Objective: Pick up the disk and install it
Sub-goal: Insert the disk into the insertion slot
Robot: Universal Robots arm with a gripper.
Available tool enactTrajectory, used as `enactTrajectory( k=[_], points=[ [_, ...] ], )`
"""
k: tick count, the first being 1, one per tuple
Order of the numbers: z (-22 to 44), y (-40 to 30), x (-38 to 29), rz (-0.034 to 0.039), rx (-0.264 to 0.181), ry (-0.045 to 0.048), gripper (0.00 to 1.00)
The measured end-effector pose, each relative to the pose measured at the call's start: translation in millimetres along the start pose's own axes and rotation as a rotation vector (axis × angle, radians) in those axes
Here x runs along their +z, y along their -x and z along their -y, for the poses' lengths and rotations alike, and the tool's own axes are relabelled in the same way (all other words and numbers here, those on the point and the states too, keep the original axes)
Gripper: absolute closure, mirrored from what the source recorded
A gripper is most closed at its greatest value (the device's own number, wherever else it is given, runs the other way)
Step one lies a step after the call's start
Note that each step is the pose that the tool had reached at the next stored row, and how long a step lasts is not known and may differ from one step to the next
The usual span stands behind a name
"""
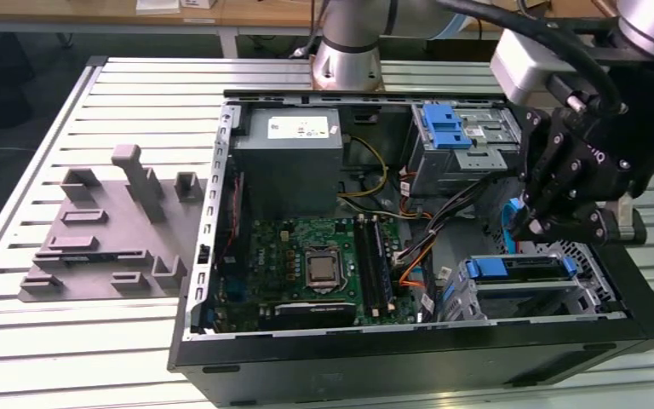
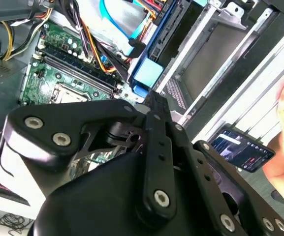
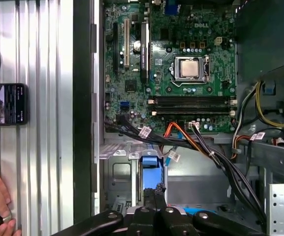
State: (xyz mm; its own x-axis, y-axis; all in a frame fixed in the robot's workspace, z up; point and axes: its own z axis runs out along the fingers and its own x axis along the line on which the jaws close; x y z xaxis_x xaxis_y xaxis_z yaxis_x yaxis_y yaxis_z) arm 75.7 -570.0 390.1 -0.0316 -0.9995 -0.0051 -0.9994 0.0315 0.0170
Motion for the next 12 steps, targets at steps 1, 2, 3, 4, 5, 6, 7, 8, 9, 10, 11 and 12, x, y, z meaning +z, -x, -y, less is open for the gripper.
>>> enactTrajectory(
  k=[1,2,3,4,5,6,7,8,9,10,11,12],
  points=[
    [0.9,-0.1,1.9,0.0001,0.000,0.0000,0.89],
    [1.9,-0.1,3.6,0.0001,0.000,0.0000,0.89],
    [2.3,-0.3,5.4,0.0000,0.000,0.0000,0.89],
    [2.3,-0.7,7.2,0.0000,0.000,0.0000,0.89],
    [2.3,-1.0,9.1,0.0002,0.000,0.0000,0.89],
    [2.3,-1.2,11.0,0.0002,0.000,-0.0001,0.89],
    [2.4,-1.2,12.7,0.0001,0.000,0.0000,0.89],
    [2.4,-1.2,14.5,0.0001,0.000,0.0000,0.89],
    [2.5,-1.2,16.3,0.0000,0.000,0.0000,0.89],
    [2.5,-1.2,18.1,0.0000,0.000,0.0000,0.89],
    [2.5,-1.2,20.0,0.0001,0.000,0.0000,0.89],
    [2.6,-1.2,21.2,0.0001,0.000,0.0000,0.89]
  ],
)
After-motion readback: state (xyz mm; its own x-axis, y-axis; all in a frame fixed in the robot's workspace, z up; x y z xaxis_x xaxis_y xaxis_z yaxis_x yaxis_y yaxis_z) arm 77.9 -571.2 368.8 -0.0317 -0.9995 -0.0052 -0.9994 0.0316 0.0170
